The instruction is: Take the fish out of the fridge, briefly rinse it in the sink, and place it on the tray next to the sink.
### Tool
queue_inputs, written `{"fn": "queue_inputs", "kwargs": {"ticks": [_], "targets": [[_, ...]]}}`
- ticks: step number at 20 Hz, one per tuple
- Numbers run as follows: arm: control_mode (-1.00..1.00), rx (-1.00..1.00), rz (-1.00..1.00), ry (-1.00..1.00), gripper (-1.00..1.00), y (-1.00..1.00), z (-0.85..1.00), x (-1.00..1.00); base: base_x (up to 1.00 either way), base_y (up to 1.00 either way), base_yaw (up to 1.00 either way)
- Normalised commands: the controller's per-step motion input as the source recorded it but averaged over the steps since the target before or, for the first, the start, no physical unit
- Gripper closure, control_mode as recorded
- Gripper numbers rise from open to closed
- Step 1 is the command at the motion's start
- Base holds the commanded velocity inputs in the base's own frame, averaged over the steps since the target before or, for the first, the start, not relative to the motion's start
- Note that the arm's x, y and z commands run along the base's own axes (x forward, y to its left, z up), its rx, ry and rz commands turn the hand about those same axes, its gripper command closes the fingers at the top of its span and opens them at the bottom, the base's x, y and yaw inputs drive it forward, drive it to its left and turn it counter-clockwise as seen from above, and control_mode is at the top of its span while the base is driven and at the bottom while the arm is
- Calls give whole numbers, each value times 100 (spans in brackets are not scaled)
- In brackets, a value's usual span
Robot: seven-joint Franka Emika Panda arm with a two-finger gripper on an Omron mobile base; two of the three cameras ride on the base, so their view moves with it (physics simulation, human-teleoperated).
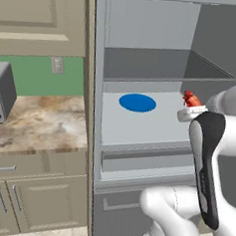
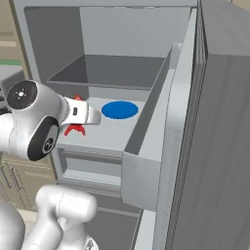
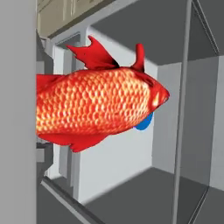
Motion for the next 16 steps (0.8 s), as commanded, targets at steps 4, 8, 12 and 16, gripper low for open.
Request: {"fn": "queue_inputs", "kwargs": {"ticks": [4, 8, 12, 16], "targets": [[-100, 0, 1, -1, 100, 3, -5, -13, 0, 0, 0], [100, 0, 0, 0, 100, 0, 0, 0, -86, 39, 56], [100, 0, 0, 0, 100, 0, 0, 0, -21, 26, 91], [100, 0, 0, 0, 100, 0, 0, 0, -17, 24, 93]]}}
